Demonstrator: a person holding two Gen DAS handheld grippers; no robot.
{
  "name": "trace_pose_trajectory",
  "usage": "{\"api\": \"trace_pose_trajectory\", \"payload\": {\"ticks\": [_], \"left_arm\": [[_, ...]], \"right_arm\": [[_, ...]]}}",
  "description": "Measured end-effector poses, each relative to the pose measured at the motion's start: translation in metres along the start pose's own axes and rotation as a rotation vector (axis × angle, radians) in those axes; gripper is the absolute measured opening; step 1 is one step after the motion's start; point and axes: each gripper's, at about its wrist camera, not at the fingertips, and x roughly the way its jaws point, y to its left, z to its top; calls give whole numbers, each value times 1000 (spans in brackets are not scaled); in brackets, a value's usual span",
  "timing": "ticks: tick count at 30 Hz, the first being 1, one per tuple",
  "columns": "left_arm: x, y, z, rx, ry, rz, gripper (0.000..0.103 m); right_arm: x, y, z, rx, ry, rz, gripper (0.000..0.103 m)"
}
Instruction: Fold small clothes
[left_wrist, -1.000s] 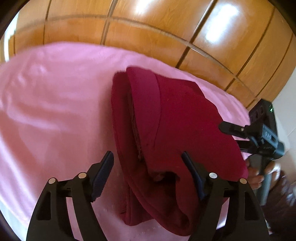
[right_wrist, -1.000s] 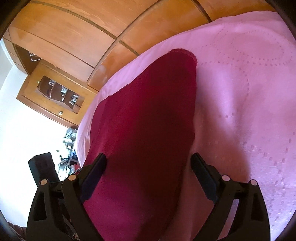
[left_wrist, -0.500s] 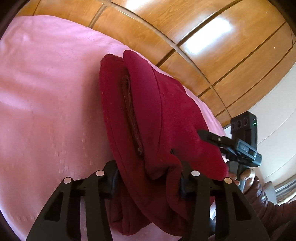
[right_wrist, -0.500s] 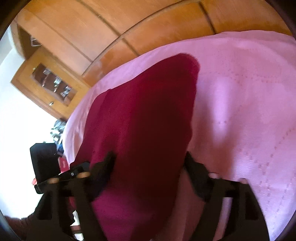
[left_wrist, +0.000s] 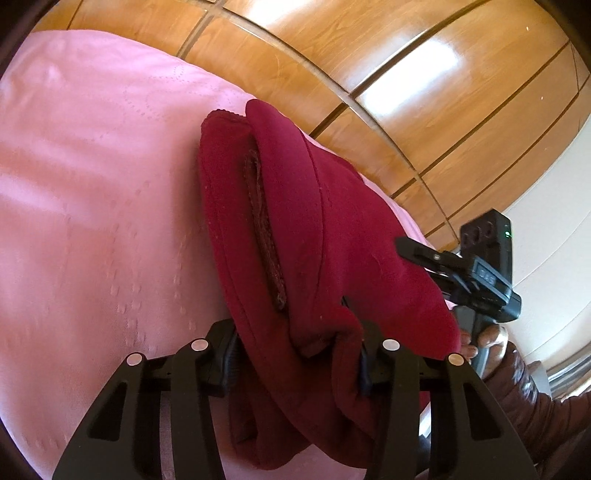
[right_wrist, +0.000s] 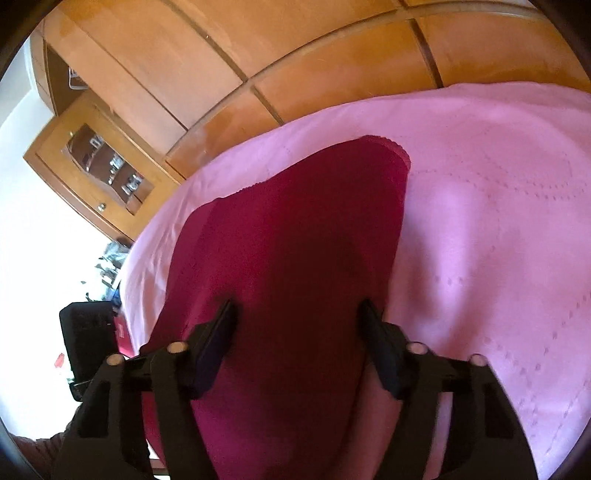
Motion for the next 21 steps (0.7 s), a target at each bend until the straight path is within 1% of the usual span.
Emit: {"api": "trace_pose_trajectory", "payload": {"ticks": [2, 4, 5, 6, 8, 9, 11, 13, 15, 18, 20, 21], "left_arm": [[-1, 1, 0, -17, -6, -8, 43], [-3, -2, 0, -22, -8, -21, 41], [-3, -3, 0, -17, -7, -24, 40], [-2, -3, 1, -24, -5, -31, 38], [-4, -4, 4, -68, -18, -81, 35], [-6, -7, 6, -67, -27, -91, 34], [-7, -21, 14, -45, -39, -128, 33], [0, -41, 23, 0, -30, -151, 33], [14, -60, 34, 40, -16, -178, 33], [46, -92, 64, 101, -3, -222, 33], [66, -110, 81, 139, 2, -228, 33], [83, -124, 94, 173, 10, -227, 33]], "right_arm": [[-3, 8, -2, -38, -3, -14, 41], [-7, 16, -3, -86, 8, -31, 35], [-8, 17, -2, -89, 9, -34, 31], [-10, 20, -1, -90, 5, -36, 30], [-16, 27, 0, -108, -12, -45, 28], [-20, 31, 3, -126, -26, -45, 28], [-32, 37, 7, -156, -55, -50, 27], [-50, 37, 17, -171, -99, -67, 26], [-71, 31, 29, -178, -148, -93, 26], [-99, 8, 49, -181, -201, -157, 26], [-113, -15, 66, -162, -234, -194, 26], [-115, -25, 73, -153, -244, -207, 26]]}}
